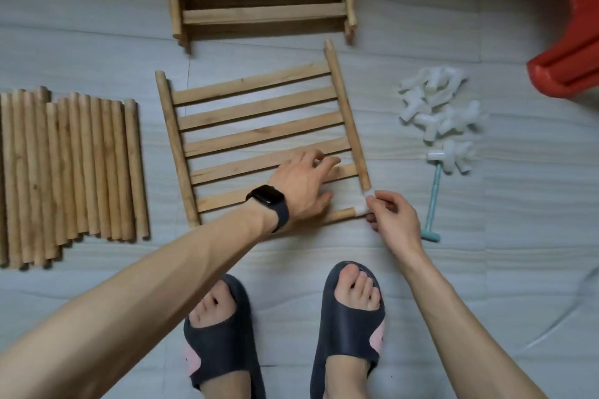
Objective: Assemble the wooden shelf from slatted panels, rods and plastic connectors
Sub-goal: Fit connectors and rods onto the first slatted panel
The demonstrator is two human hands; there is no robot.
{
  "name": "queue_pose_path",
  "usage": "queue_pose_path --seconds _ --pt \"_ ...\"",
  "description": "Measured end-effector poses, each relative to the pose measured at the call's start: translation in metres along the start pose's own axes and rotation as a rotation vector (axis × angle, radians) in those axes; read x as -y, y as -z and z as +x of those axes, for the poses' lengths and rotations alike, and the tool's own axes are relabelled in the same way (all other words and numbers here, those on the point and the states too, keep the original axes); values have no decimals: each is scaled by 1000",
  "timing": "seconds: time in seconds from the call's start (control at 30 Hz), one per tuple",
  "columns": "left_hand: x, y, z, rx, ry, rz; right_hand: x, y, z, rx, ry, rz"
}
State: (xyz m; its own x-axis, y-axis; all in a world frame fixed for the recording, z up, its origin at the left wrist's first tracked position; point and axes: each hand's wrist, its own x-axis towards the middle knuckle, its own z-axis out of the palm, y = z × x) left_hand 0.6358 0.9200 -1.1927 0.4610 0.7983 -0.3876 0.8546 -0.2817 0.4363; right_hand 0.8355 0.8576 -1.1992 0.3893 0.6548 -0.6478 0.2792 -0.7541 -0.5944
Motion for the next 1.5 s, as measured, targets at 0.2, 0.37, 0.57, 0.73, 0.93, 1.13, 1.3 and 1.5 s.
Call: queue_pose_path --seconds 0.2,0.37,0.57,0.73,0.93,1.13,1.3,1.5 --pt "-24 -26 58 -71 83 -341 7 0 0 62 -129 235" --pt "-21 -36 59 -124 144 -428 6 0 -2 55 -122 274" --pt "-22 -33 59 -123 186 -488 0 -8 0 -38 -31 108" --pt "-34 -44 52 -126 200 -502 1 -15 -7 -165 64 -296" --pt "-43 -47 46 -134 173 -447 -4 -26 -18 -208 148 -449" --pt "-50 -53 43 -96 134 -414 -11 -32 -24 -227 161 -525" --pt "-61 -68 36 -33 139 -428 -25 -22 -31 -269 161 -619" --pt "-63 -85 12 -50 192 -448 -37 -23 -45 -246 150 -659"
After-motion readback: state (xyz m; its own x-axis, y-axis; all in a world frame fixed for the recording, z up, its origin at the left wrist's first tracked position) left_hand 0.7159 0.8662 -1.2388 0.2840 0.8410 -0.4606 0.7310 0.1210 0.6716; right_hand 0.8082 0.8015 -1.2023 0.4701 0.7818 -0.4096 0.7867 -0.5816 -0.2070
